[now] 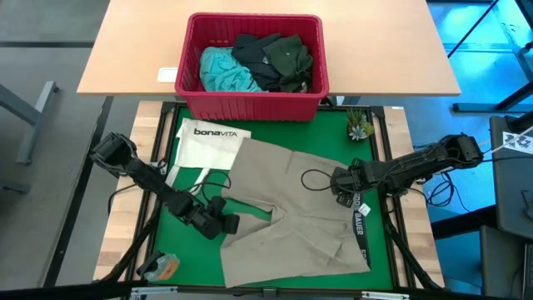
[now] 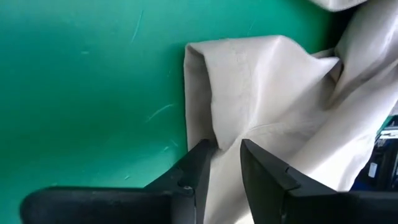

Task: Fold Laundry from Bin
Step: Fold the light brown shorts

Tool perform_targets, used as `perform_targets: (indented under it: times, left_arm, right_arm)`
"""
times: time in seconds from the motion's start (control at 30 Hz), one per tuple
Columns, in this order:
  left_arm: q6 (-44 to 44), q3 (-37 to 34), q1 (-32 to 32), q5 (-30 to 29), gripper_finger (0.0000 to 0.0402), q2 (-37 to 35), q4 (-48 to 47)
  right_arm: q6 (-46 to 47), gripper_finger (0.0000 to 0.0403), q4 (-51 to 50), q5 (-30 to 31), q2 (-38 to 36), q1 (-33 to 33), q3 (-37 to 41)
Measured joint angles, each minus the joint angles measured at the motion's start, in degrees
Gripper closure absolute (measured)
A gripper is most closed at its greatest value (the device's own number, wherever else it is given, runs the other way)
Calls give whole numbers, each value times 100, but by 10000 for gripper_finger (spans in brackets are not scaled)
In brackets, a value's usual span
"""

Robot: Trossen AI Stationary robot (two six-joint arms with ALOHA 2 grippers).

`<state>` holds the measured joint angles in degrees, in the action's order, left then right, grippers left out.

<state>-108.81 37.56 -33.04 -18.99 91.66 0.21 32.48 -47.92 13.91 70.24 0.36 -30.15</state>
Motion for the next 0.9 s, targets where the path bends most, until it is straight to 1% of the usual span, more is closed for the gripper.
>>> perform_targets:
  times: [0.1,0.2,0.27,0.4,0.6,0.73,0.9]
  left_arm:
    - [0,0,2,-43,346,0,7]
    - [0,0,0,-80,382,0,7]
    - [-9,0,0,-163,395,0,7]
    - [-86,0,0,-208,398,0,7]
    - [-467,0,0,-459,400,-60,-36]
    - [-742,0,-5,-643,400,-214,-344]
    - [-1077,0,-108,-728,401,-625,-1060]
  right_arm:
    - [1,152,2,0,0,0,0]
    - [1,152,2,0,0,0,0]
    - [0,152,2,0,0,0,0]
    - [1,152,2,0,0,0,0]
    - [1,152,2,0,0,0,0]
    - [1,152,2,0,0,-1,0]
    - [1,152,0,0,0,-2,0]
